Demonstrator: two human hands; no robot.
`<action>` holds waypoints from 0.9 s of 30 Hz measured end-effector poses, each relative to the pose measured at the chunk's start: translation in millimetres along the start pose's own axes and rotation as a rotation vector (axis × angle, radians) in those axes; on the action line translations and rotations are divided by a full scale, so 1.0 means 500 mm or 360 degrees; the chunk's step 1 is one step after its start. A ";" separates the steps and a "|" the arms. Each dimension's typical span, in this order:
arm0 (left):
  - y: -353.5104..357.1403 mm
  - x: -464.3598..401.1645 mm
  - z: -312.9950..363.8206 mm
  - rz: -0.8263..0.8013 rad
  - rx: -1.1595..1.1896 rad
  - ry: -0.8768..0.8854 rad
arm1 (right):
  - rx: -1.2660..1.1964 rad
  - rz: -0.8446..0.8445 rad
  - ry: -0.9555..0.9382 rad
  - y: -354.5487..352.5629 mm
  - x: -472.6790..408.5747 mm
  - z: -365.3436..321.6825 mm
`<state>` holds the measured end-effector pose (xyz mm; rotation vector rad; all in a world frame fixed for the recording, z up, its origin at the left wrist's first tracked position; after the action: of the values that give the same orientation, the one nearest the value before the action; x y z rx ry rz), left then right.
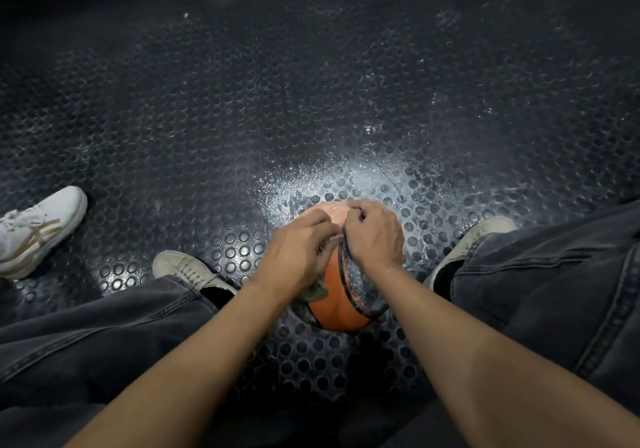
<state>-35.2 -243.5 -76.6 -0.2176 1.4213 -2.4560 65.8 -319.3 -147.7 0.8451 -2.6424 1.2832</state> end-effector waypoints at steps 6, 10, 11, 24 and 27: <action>0.013 0.022 0.028 -0.0195 -0.0031 0.0236 | -0.0046 -0.0022 -0.0020 0.006 -0.009 0.000; 0.002 0.000 -0.005 -0.0006 -0.0006 0.0073 | -0.0008 0.0003 0.0000 0.006 0.002 0.005; 0.011 0.021 0.000 -0.0070 0.0006 0.0139 | -0.0010 -0.0011 0.0010 0.008 0.000 0.009; 0.030 0.071 0.046 -0.0284 0.0085 0.0288 | -0.0089 0.0006 0.0026 0.002 -0.010 0.019; 0.007 0.017 0.023 -0.0110 0.0028 0.0201 | -0.0130 0.0001 0.0022 0.003 -0.013 0.015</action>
<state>-39.2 -257.3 -73.9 -0.1109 1.4655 -2.5783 71.5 -321.1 -155.6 0.8212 -2.6643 1.1678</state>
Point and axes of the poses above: each hand's wrist, its own x-axis away from the middle knuckle, its own y-axis out of the palm, z = x × y, the point moved 10 cm from there along -x, towards the middle knuckle, and after that the axes turned 1 degree about -z, right-handed, at the moved point
